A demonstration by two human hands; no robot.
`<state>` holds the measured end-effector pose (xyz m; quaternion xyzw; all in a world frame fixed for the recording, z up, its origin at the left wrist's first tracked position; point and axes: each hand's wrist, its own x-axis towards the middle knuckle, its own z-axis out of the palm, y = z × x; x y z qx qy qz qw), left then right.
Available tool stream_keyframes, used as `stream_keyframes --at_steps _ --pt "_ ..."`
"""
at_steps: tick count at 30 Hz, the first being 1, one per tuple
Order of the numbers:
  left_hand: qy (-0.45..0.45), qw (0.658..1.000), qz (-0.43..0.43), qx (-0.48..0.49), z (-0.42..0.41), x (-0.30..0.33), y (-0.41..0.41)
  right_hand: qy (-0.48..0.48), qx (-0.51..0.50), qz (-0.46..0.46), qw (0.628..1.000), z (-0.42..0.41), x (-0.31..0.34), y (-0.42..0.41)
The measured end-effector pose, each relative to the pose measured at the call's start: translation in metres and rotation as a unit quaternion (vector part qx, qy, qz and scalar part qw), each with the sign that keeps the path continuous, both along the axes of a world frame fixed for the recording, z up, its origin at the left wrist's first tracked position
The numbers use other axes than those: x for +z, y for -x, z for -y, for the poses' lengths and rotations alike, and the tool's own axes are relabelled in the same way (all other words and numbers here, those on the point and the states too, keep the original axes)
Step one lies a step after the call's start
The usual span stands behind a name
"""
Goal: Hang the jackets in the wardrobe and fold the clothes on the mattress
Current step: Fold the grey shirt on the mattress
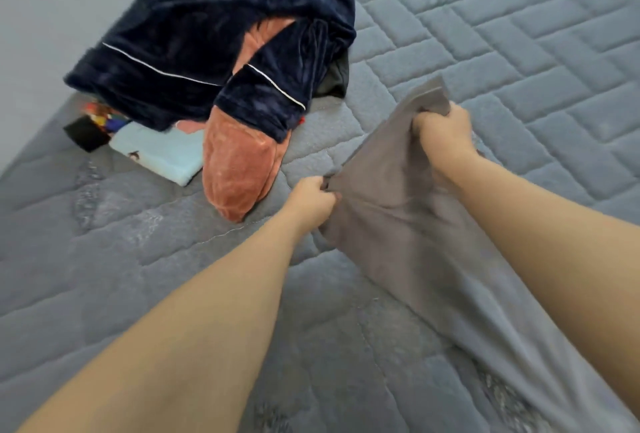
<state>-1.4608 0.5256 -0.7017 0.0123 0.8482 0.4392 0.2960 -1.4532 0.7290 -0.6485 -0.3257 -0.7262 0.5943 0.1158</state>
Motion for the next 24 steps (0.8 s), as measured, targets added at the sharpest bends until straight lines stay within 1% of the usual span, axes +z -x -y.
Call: stream_keyframes --at_steps 2,3,6,8,10,12,14,16,18,21,23,24 --pt "-0.035 0.999 -0.020 0.010 0.016 0.049 0.008 0.083 -0.051 -0.047 0.994 0.014 0.042 0.002" --pt "-0.050 0.998 -0.033 0.014 0.028 0.077 0.012 0.109 -0.066 -0.065 0.990 0.021 0.065 0.003" --pt "-0.090 0.993 -0.064 0.040 0.062 0.167 0.013 0.147 -0.055 -0.119 0.981 0.043 0.141 0.002" --pt "-0.138 0.989 -0.035 0.048 0.078 0.228 0.001 0.182 -0.049 -0.149 0.971 0.054 0.181 -0.004" --pt "-0.165 0.986 0.016 0.013 0.087 0.275 -0.017 0.220 -0.059 -0.163 0.960 0.054 0.207 -0.016" --pt "-0.172 0.982 0.071 -0.024 0.088 0.311 -0.038 0.224 -0.066 -0.167 0.958 0.049 0.226 -0.039" --pt "-0.183 0.974 0.118 -0.056 0.080 0.333 -0.060 0.222 -0.076 -0.165 0.958 0.038 0.236 -0.071" --pt "-0.175 0.968 0.157 -0.083 0.063 0.335 -0.085 0.228 -0.099 -0.149 0.957 0.021 0.231 -0.108" --pt "-0.161 0.959 0.204 -0.110 0.037 0.317 -0.120 0.211 -0.112 -0.122 0.964 0.000 0.213 -0.147" --pt "-0.142 0.928 0.307 -0.157 -0.002 0.251 -0.182 0.150 -0.103 -0.039 0.983 -0.028 0.171 -0.211" --pt "-0.108 0.897 0.380 -0.200 -0.022 0.195 -0.231 0.081 -0.055 0.050 0.994 -0.041 0.131 -0.255" --pt "-0.084 0.883 0.410 -0.213 -0.030 0.166 -0.253 0.053 -0.026 0.104 0.993 -0.048 0.109 -0.275"
